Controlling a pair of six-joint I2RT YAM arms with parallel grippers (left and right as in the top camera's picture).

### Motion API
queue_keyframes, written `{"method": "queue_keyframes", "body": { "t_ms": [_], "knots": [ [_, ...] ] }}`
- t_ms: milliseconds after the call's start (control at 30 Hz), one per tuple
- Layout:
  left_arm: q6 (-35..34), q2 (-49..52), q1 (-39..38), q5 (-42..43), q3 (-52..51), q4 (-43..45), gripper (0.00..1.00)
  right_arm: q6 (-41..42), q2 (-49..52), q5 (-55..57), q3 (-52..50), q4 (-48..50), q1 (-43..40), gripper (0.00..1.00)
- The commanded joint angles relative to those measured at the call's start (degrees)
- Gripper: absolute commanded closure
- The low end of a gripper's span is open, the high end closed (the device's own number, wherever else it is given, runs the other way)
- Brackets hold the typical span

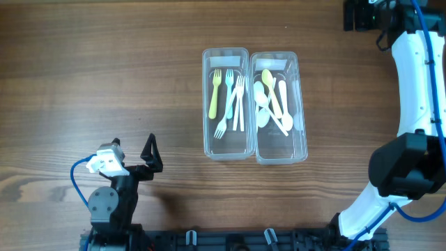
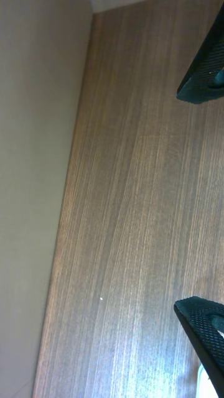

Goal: Pack container

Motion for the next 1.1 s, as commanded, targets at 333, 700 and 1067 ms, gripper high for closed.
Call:
{"method": "queue_keyframes", "body": {
  "t_ms": [333, 700, 1067],
  "knots": [
    [1.4, -0.4, -0.3, -0.5, -0.7, 0.3, 0.00, -0.5, 0.1, 0.7, -0.3, 0.1, 0.4, 0.00],
    [1.4, -0.4, -0.3, -0.5, -0.7, 0.3, 0.00, -18.6, -10.8, 4.0, -0.3, -3.1, 3.0, 0.00],
    [1.4, -0.4, -0.3, -0.5, -0.7, 0.3, 0.00, -19.3, -33.0, -4.4, -0.3, -6.5, 3.7, 0.00]
  ]
}}
